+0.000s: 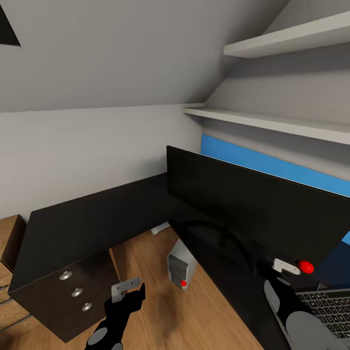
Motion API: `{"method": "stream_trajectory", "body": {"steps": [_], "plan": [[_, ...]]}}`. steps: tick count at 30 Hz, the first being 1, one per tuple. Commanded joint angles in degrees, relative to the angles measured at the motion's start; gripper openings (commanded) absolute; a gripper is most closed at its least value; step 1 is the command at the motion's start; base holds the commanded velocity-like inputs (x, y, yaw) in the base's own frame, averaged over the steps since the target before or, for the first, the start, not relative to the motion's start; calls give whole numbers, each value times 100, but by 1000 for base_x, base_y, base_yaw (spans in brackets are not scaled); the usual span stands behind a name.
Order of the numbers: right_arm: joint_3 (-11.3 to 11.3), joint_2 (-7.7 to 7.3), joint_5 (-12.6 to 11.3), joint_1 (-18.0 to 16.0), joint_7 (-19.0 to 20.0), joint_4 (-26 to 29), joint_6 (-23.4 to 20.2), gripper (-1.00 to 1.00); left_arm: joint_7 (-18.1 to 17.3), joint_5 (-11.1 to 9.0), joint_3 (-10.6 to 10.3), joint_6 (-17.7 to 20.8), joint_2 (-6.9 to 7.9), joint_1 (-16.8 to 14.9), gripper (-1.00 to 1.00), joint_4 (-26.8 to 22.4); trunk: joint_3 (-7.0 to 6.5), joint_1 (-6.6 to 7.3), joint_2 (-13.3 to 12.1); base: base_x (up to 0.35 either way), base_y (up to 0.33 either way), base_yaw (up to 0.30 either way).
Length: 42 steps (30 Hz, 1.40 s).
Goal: In the bedroom, organize the workspace by keeping the computer under the desk, ensuring the monitor is on the desk, placing the keyboard on the desk next to the monitor, placing the mouse on the desk next to the keyboard, moving the folder from the swivel chair onto the desk next to the mouse, stacking the notebook on top of the folder with the pen on top of the notebook, and positioning the swivel chair next to the desk.
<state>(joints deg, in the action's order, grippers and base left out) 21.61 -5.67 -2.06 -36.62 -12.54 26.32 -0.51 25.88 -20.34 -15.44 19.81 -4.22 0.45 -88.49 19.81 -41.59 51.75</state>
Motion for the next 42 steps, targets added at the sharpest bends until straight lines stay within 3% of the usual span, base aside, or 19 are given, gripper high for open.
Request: {"method": "stream_trajectory", "body": {"steps": [1, 8, 20, 27, 36, 42], "plan": [[-2, 14, -30, -1, -21, 6, -2, -100, 40, -49, -5, 14, 0, -1, 100, -10, 6, -1, 5, 0, 0, 0], [-151, 82, -13, 2, -21, 13, -1, -100, 40, -49, -6, 14, 0, -1, 100, -5, 6, -1, 5, 0, 0, 0], [-176, 101, -9, 5, -21, 13, -1, -100, 40, -49, -10, 16, -6, -1, 100, -1, 6, -1, 5, 0, 0, 0], [-467, 169, -5, 6, -21, 16, -1, -100, 40, -41, -12, 14, -8, -1, 100, -1, 6, -1, 5, 0, 0, 0], [-491, 179, -5, 6, -19, 15, 5, -100, 40, -40, -21, 16, -9, -1, 100, -1, 6, -1, 5, 0, 0, 0], [-597, 284, 3, 14, -21, 30, 7, -100, 40, -40, -22, 16, -9, -1, 100, -1, 6, -1, 5, 0, 0, 0]]}}
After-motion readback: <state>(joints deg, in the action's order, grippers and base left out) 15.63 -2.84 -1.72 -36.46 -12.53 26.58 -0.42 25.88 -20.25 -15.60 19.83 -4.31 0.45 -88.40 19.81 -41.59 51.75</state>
